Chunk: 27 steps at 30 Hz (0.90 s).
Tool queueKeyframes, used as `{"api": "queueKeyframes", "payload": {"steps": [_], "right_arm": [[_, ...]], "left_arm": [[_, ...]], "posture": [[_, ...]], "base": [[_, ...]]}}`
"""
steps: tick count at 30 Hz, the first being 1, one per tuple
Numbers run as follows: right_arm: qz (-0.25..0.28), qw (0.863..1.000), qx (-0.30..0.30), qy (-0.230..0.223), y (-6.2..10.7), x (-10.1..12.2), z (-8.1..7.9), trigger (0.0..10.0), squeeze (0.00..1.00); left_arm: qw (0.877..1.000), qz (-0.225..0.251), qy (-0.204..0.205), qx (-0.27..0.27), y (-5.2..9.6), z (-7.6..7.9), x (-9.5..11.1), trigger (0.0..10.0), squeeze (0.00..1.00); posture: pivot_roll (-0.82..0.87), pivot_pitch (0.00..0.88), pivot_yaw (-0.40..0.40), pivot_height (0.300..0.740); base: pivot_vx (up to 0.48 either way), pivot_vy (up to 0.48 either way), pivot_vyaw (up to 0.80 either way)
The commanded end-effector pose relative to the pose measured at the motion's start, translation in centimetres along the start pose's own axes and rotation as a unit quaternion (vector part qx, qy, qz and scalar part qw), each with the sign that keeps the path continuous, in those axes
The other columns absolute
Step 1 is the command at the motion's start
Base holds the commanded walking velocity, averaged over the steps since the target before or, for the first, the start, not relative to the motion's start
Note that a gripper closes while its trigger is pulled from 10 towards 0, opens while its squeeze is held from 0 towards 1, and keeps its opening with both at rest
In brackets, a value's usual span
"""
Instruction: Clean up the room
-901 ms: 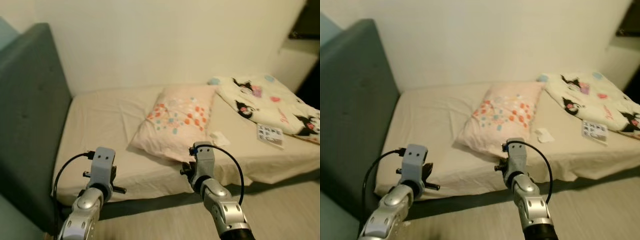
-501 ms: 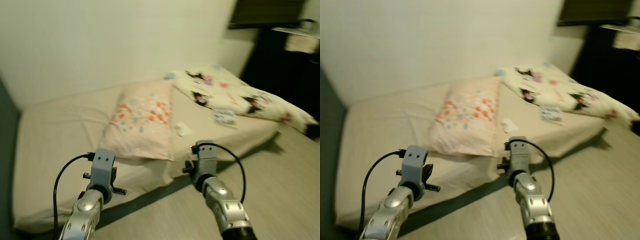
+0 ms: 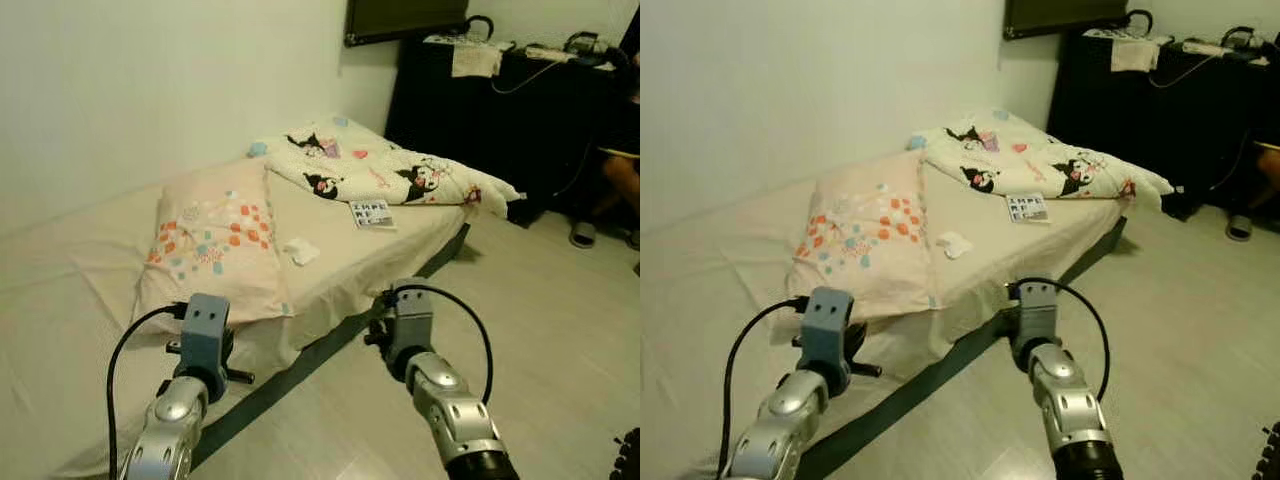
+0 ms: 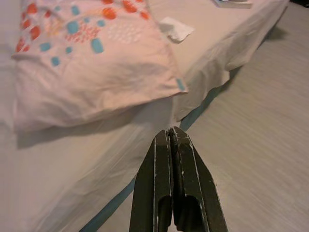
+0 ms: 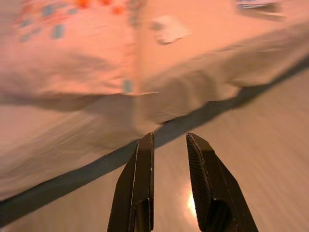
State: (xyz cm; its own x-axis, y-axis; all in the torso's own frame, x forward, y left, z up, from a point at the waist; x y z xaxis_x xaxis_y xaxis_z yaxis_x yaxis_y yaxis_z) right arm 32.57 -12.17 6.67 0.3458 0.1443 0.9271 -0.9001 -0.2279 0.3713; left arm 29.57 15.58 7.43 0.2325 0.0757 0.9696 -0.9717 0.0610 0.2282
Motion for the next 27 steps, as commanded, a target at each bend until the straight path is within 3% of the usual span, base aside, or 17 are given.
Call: {"api": "queueKeyframes", "payload": {"steps": [1, 6, 16, 22, 27], "right_arm": [[0.008, 1.0, 0.007, 0.004, -0.2, 0.3, -0.3, 10.0, 0.0], [0.008, 1.0, 0.006, 0.01, -0.2, 0.4, -0.3, 10.0, 0.0], [0.005, 1.0, 0.005, 0.014, -0.2, 0.2, -0.2, 10.0, 0.0], [0.0, 0.999, 0.02, 0.041, -0.1, 0.0, -0.7, 10.0, 0.0], [-0.005, 0.997, 0.04, 0.06, 0.0, -0.3, -1.2, 10.0, 0.0]], "left_arm": [[1.0, 0.013, 0.014, 0.004, 0.2, -0.2, 0.4, 10.0, 0.0], [0.999, 0.024, 0.027, -0.005, 0.1, 0.0, 0.8, 10.0, 0.0], [0.999, 0.026, 0.03, -0.013, 0.2, 0.4, 0.8, 10.0, 0.0], [0.999, 0.027, 0.03, -0.013, 0.3, 0.3, 0.8, 10.0, 0.0], [0.999, 0.028, 0.03, -0.011, 0.3, 0.3, 0.8, 10.0, 0.0]], "posture": [[-0.08, 0.057, -0.021, 0.729], [-0.08, 0.057, -0.021, 0.729], [-0.08, 0.063, -0.027, 0.729], [-0.08, 0.063, -0.027, 0.729], [-0.08, 0.067, -0.033, 0.729]], "base": [[0.0, 0.0, 0.0], [0.0, 0.0, 0.0], [0.344, 0.0, 0.0], [0.393, 0.0, 0.0], [0.388, 0.0, 0.8]]}}
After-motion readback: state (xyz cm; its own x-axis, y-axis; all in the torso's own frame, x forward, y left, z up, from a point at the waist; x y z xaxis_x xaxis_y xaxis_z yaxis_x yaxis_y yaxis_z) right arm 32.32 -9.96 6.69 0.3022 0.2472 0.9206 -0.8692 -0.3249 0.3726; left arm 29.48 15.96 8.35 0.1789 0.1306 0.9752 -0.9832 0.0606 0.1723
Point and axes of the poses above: a point about 5 cm out from each wrist's last joint towards the gripper, its own y axis pointing back from the gripper into the wrist, its own x axis along the axis of the wrist's last joint, z = x × y, the point moved 2 cm from there along -y, pointing out of the wrist towards the gripper, and after that the axes turned 7 degrees about y, right-handed, at the moved point
